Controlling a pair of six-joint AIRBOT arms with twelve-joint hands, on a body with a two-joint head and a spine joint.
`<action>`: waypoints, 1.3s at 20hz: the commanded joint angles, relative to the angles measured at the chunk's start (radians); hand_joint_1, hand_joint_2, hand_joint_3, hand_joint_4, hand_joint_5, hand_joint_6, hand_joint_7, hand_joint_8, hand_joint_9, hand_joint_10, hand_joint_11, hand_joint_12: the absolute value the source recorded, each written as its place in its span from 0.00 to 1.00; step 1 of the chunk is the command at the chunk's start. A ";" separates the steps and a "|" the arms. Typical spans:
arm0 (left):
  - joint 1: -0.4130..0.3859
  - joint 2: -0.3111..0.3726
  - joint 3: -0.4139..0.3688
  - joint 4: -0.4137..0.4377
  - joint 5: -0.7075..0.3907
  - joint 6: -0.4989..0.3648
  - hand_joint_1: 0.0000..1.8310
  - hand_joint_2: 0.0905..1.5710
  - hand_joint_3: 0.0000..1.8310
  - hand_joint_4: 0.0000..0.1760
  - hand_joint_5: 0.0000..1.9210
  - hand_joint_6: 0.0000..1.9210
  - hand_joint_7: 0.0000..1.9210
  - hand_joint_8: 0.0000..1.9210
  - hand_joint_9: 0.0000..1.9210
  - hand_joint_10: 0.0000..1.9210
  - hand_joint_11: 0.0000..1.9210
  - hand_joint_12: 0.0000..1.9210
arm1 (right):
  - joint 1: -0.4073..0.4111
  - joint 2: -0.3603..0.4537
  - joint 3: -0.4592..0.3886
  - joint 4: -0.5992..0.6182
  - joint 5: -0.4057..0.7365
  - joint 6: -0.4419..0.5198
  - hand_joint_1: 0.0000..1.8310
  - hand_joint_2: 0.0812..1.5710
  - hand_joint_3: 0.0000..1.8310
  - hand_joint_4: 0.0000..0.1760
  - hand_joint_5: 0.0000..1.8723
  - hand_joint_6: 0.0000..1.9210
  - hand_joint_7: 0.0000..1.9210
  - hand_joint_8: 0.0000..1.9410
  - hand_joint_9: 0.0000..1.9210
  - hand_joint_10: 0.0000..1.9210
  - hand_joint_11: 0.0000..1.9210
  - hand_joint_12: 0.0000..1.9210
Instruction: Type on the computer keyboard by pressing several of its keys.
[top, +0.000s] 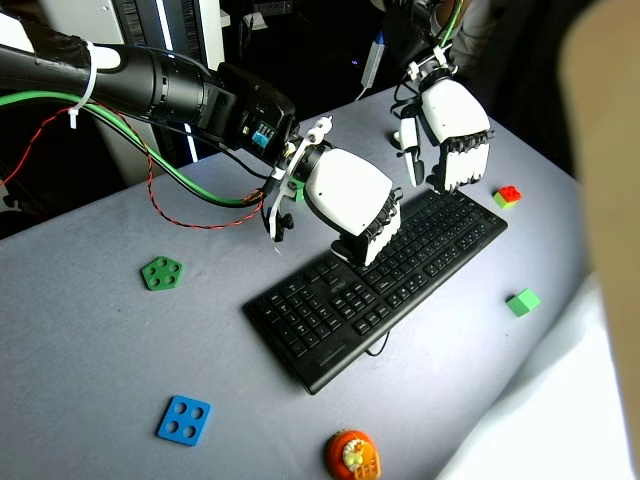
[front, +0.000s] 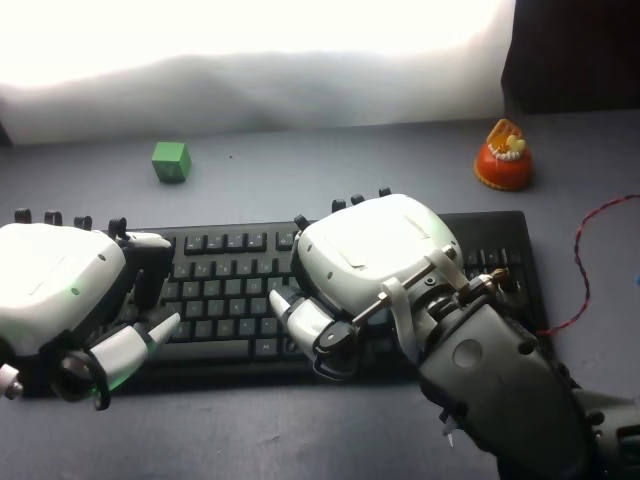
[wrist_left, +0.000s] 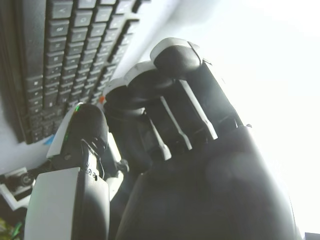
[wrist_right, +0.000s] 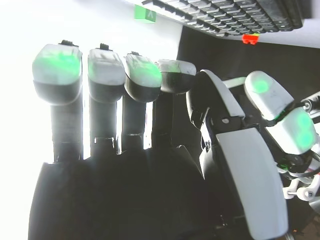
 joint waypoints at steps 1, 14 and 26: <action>-0.002 -0.004 0.000 0.032 -0.114 -0.001 0.11 0.74 0.13 0.13 0.08 0.12 0.11 0.04 0.09 0.14 0.00 0.47 | 0.006 -0.001 0.000 -0.095 0.049 0.004 0.01 0.63 0.12 0.00 0.13 0.11 0.15 0.03 0.11 0.09 0.00 0.46; 0.164 -0.139 0.028 0.020 -0.300 -0.055 0.11 0.83 0.00 0.12 0.11 0.00 0.12 0.00 0.13 0.01 0.00 0.45 | 0.018 -0.042 0.045 -0.022 0.009 -0.005 0.33 0.74 0.01 0.01 0.13 0.00 0.15 0.00 0.15 0.00 0.00 0.43; 0.176 -0.262 0.126 0.020 -0.337 -0.058 0.14 0.84 0.00 0.04 0.14 0.01 0.14 0.00 0.15 0.01 0.00 0.47 | -0.002 -0.159 0.162 -0.009 0.006 -0.039 0.45 0.75 0.00 0.02 0.13 0.00 0.14 0.00 0.14 0.00 0.00 0.49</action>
